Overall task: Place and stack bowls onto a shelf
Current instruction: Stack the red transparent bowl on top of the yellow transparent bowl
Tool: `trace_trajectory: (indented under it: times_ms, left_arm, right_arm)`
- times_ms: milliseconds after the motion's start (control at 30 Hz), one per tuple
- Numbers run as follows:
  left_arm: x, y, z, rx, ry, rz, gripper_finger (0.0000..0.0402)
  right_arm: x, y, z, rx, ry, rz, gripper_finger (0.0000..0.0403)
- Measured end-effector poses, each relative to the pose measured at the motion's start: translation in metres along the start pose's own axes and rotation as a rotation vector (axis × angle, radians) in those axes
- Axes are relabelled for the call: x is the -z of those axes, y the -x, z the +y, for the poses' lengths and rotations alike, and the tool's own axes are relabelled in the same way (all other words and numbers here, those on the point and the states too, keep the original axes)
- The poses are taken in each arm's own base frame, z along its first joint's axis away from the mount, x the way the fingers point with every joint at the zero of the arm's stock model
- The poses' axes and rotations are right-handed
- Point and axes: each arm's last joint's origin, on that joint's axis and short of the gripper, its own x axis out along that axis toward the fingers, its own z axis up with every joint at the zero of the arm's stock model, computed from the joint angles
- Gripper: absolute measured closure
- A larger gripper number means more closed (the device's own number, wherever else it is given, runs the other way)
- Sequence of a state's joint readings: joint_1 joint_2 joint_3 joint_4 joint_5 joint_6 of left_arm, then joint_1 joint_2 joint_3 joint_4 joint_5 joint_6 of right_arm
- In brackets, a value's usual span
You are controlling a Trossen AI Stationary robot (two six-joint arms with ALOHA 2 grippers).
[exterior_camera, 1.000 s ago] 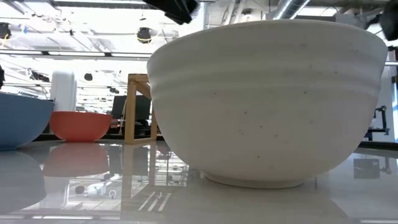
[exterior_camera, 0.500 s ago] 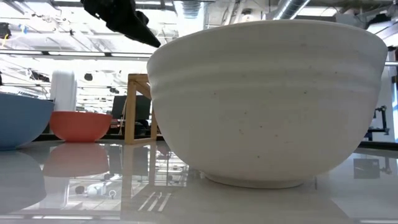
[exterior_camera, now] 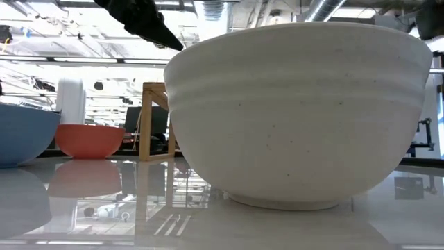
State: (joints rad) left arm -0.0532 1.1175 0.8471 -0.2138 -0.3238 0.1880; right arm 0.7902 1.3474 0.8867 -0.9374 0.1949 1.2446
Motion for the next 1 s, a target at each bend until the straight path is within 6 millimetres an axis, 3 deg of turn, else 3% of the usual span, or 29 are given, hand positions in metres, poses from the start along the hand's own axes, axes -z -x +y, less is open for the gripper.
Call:
trace_trajectory:
  times_ms: [167, 433, 700, 1000]
  left_arm:
    - [0.002, 0.000, -0.001, 0.005, 0.032, 0.019, 0.0279]
    - [0.019, -0.006, -0.008, 0.048, 0.037, 0.032, 0.0279]
    - [0.026, -0.010, -0.009, 0.019, 0.015, 0.021, 0.0279]
    - [0.026, -0.010, -0.009, 0.002, 0.015, 0.028, 0.0279]
  right_arm:
    - [0.001, -0.001, -0.005, 0.018, 0.001, -0.035, 0.0267]
    - [0.013, -0.033, -0.010, 0.081, 0.054, 0.092, 0.0165]
    - [0.016, -0.042, -0.012, 0.068, 0.068, 0.204, 0.0187]
    - [0.012, -0.022, -0.019, -0.014, 0.000, 0.168, 0.0212]
